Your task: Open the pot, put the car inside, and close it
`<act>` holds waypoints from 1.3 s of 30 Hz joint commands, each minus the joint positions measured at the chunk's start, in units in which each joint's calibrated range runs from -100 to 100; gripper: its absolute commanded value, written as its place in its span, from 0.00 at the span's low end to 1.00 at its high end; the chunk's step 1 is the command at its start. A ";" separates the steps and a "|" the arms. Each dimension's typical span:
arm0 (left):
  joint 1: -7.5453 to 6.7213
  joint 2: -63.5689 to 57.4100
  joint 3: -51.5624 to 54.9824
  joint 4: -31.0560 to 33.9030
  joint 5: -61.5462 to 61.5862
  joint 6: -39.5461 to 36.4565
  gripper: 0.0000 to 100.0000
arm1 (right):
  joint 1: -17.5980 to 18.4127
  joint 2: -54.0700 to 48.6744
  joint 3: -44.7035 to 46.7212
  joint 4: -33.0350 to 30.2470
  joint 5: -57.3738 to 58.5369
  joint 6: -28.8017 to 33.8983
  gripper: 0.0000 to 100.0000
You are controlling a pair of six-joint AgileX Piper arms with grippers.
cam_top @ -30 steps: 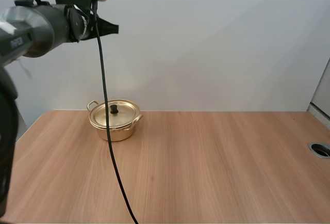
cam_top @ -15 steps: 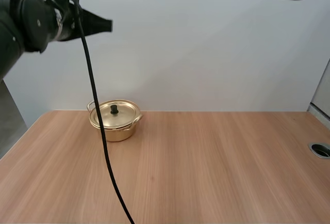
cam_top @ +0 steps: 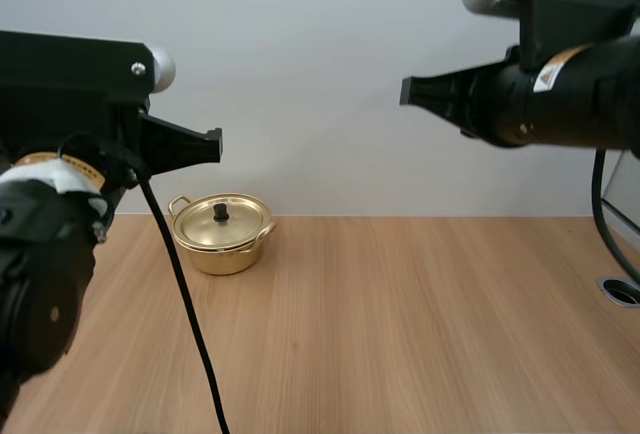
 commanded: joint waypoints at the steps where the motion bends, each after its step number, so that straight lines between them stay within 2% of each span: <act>1: -0.09 -19.97 32.31 -0.23 -3.21 -1.08 0.00 | -0.83 -4.11 33.28 3.60 -11.97 -0.67 0.00; 6: -0.12 -19.97 32.31 -3.95 12.00 -1.07 0.00 | -1.58 -9.73 37.92 -0.01 -28.91 -6.74 0.00; 9: -0.12 -19.97 32.31 -5.62 18.86 1.89 0.00 | -1.81 -13.02 41.02 -0.32 -37.03 -10.20 0.00; 14: -1.30 -19.97 32.31 -6.07 20.08 3.68 0.00 | -2.33 -16.33 48.74 -0.31 -51.46 -11.43 0.00; 17: -1.37 -19.97 32.31 -6.07 19.73 3.79 0.00 | -2.90 -18.68 55.03 -0.31 -61.54 -11.45 0.00; 19: -1.37 -19.97 32.31 -6.07 18.82 3.79 0.00 | -3.33 -21.00 57.76 -0.31 -64.21 -11.45 0.00; 25: -1.37 -19.97 32.31 -6.07 18.70 3.79 0.00 | -3.50 -28.70 57.76 -0.07 -51.55 -11.82 0.00; 30: -1.37 -19.97 32.31 -6.07 18.70 3.79 0.00 | -3.50 -31.53 57.76 0.84 -34.40 -11.82 0.00; 35: -1.37 -19.97 32.31 -6.07 18.70 3.79 0.00 | -3.50 -31.53 57.76 1.16 -34.51 -12.07 0.00; 39: -1.37 -19.97 32.31 -6.07 18.70 3.79 0.00 | -5.11 -31.53 57.76 1.62 -34.52 -12.06 0.00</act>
